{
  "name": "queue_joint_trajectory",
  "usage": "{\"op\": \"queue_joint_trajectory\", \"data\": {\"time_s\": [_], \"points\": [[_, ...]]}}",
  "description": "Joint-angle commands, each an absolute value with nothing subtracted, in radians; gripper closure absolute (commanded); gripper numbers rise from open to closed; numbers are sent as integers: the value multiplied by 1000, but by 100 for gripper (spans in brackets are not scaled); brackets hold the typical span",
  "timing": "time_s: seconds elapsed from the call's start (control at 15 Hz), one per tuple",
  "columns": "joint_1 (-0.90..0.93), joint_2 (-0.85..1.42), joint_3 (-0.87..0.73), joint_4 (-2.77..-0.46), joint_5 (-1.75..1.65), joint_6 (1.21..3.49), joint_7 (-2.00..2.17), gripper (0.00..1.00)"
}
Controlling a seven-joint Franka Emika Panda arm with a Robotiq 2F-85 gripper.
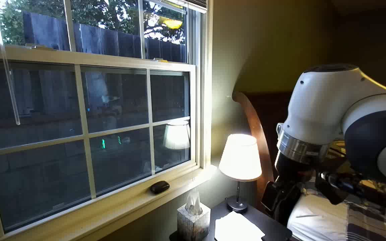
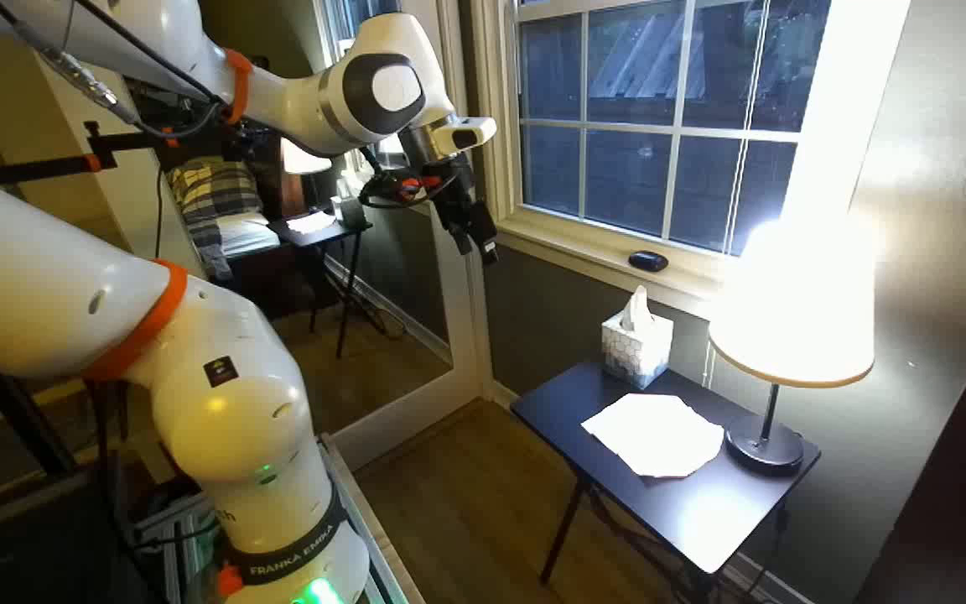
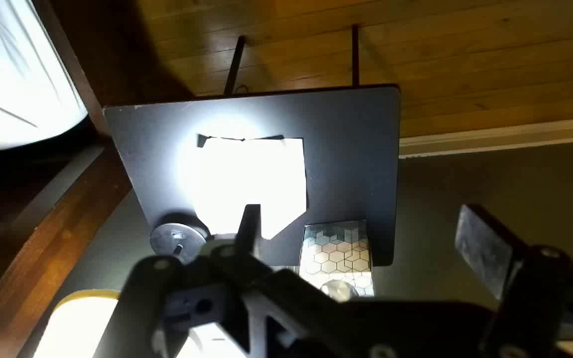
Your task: Use the tissue wipe a section of the window
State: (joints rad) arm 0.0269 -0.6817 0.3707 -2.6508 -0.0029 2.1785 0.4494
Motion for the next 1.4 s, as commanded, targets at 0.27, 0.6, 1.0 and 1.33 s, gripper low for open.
{"op": "queue_joint_trajectory", "data": {"time_s": [0.27,0.6,1.0,1.33], "points": [[46,-676,353,-2649,-18,2176,461,0],[34,-670,337,-2661,-22,2210,455,0],[-7,-605,237,-2762,-14,2433,409,0],[-76,-449,193,-2758,-48,2586,386,0]]}}
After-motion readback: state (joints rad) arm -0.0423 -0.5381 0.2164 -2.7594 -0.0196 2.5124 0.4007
